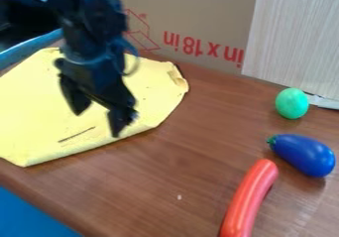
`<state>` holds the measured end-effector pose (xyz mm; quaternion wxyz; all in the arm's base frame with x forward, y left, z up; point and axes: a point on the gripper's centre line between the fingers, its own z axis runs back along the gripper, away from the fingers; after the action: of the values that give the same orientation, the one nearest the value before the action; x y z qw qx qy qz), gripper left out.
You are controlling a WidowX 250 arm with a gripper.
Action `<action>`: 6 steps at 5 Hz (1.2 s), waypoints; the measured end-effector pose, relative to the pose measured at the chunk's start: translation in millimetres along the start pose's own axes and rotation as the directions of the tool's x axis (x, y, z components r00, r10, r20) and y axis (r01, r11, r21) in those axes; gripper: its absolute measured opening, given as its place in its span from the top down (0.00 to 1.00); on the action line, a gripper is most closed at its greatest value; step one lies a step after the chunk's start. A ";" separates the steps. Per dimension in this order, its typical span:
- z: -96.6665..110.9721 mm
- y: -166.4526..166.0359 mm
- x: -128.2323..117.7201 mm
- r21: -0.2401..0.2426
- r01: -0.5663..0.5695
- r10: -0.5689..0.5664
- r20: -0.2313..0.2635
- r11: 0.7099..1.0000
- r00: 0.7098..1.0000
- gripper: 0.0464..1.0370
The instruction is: Put the sausage to the top right corner of the cloth
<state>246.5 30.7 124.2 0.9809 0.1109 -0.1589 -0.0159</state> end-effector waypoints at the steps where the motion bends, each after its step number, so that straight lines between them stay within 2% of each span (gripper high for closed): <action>1: 11.2 -35.0 0.7 0.009 0.019 -0.019 0.018 1.000 1.000 0.04; 2: 13.6 -60.8 -0.6 -0.029 0.011 -0.012 -0.014 1.000 1.000 0.04; 4: 23.1 -108.3 14.5 -0.195 0.014 -0.022 -0.040 0.981 0.999 0.04; 6: 15.0 -152.2 16.7 -0.239 -0.020 -0.003 -0.095 0.971 0.995 0.04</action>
<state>258.3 -122.0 109.4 0.9936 -0.0087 -0.1095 -0.0253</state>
